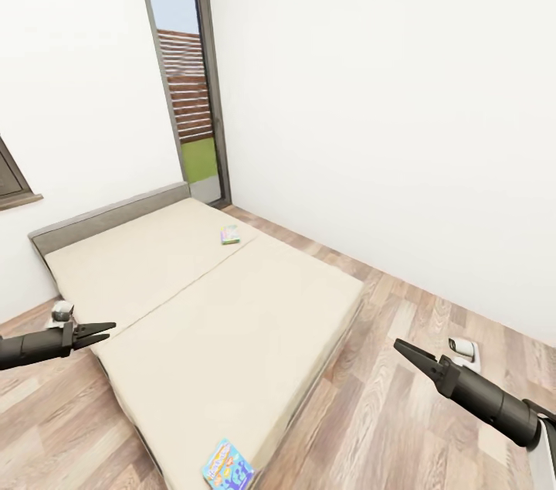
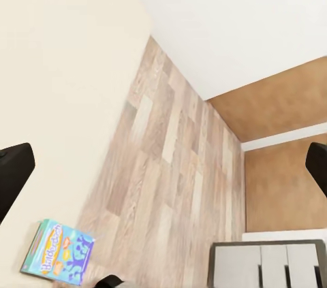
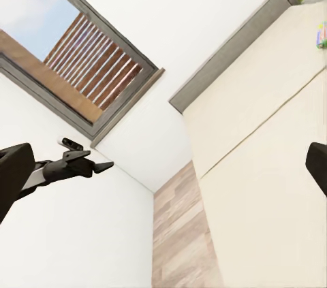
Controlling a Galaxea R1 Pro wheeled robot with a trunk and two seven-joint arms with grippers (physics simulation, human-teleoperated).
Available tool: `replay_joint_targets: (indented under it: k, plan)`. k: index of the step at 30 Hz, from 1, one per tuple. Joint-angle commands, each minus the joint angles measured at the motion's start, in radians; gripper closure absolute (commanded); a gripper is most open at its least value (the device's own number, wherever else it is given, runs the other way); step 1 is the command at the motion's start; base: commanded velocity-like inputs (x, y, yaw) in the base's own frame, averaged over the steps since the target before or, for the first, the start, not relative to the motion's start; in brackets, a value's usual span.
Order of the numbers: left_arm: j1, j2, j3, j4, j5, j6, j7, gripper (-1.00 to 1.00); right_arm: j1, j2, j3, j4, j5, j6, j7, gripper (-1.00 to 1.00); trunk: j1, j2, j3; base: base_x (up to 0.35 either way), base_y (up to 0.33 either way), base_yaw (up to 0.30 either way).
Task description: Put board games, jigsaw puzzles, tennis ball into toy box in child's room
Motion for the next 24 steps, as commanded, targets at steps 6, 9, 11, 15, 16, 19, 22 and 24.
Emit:
replay_joint_targets:
  k: [6, 9, 11, 15, 16, 19, 22, 24]
  plan:
    - [-0.002, 0.0, -0.001, 0.0, 0.001, 0.011, -0.004, -1.0, -0.001, -0.001, 0.0, 0.0, -0.002, 0.008, 0.002, -1.0, 0.001, -0.002, -0.002, 0.0, -0.281, 0.0]
    - [-0.002, 0.0, -0.002, 0.0, 0.001, 0.011, -0.004, -1.0, -0.001, 0.0, 0.0, 0.0, -0.002, 0.008, 0.002, -1.0, 0.001, -0.002, -0.002, 0.0, -0.283, 0.0]
    - [-0.002, 0.0, -0.001, 0.0, 0.001, 0.011, -0.004, -1.0, -0.001, 0.0, 0.0, 0.0, -0.002, 0.008, 0.002, -1.0, 0.001, -0.002, -0.002, 0.0, -0.283, 0.0]
    - [-0.002, 0.0, -0.001, 0.0, 0.001, 0.011, -0.004, -1.0, -0.001, 0.0, 0.0, 0.0, -0.002, 0.008, 0.002, -1.0, 0.001, -0.002, -0.002, 0.0, -0.283, 0.0]
    - [-0.002, 0.0, -0.001, 0.0, 0.001, 0.011, -0.004, -1.0, -0.001, 0.0, 0.0, 0.0, -0.002, 0.008, 0.002, -1.0, 0.001, -0.002, -0.002, 0.0, -0.283, 0.0]
    - [-0.001, 0.0, -0.001, 0.0, 0.001, 0.011, -0.004, -1.0, -0.001, 0.001, 0.001, 0.0, -0.002, 0.008, 0.002, -1.0, 0.001, -0.002, -0.002, 0.0, -0.283, 0.0]
    - [-0.002, 0.0, -0.001, 0.0, 0.001, 0.011, -0.004, -1.0, -0.001, 0.001, 0.001, 0.0, -0.002, 0.008, 0.002, -1.0, 0.001, -0.002, -0.002, 0.0, -0.283, 0.0]
    - [-0.002, 0.0, -0.001, 0.0, 0.001, 0.011, -0.004, -1.0, -0.001, 0.001, 0.001, 0.0, -0.002, 0.008, 0.002, -1.0, 0.001, -0.002, -0.002, 0.0, -0.283, 0.0]
